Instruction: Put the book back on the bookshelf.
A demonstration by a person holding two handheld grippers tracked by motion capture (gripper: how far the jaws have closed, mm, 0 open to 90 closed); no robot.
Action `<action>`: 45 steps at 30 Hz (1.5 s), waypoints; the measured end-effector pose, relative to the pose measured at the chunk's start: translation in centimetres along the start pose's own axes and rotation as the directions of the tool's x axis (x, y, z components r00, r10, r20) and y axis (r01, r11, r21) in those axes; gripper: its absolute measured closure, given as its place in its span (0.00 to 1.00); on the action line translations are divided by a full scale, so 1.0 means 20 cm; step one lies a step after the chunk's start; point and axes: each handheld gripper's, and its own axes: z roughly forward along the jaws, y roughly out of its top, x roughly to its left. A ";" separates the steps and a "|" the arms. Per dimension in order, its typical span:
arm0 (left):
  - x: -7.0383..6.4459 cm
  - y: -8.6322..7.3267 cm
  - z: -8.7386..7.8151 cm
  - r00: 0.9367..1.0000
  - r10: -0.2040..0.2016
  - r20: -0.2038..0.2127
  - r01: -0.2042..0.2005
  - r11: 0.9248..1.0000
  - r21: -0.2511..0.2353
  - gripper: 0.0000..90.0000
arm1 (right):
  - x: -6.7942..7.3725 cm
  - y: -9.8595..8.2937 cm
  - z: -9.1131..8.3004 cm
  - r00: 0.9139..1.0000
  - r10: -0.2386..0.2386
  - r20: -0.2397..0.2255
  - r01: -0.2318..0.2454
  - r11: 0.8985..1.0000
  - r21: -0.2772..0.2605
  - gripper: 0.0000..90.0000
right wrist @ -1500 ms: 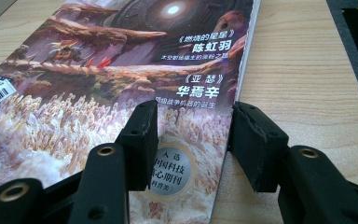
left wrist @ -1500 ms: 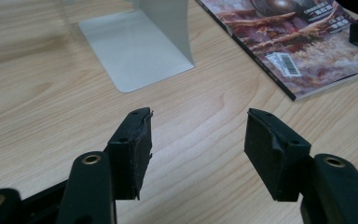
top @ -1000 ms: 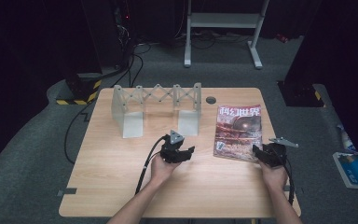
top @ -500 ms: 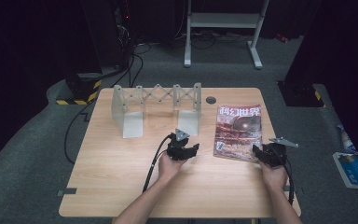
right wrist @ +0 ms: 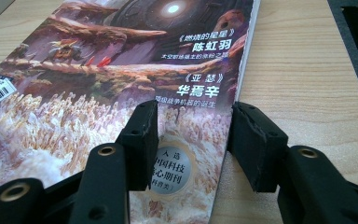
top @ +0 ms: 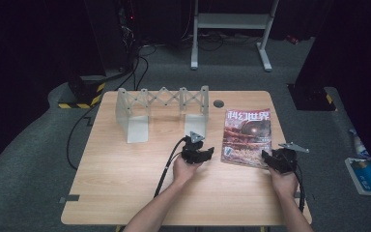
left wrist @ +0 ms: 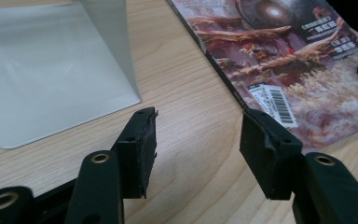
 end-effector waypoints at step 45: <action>-0.22 0.06 0.25 0.998 0.052 0.045 -0.055 0.997 0.048 0.49 | 0.03 -0.01 -0.02 1.000 0.001 -0.002 -0.001 1.000 0.013 0.58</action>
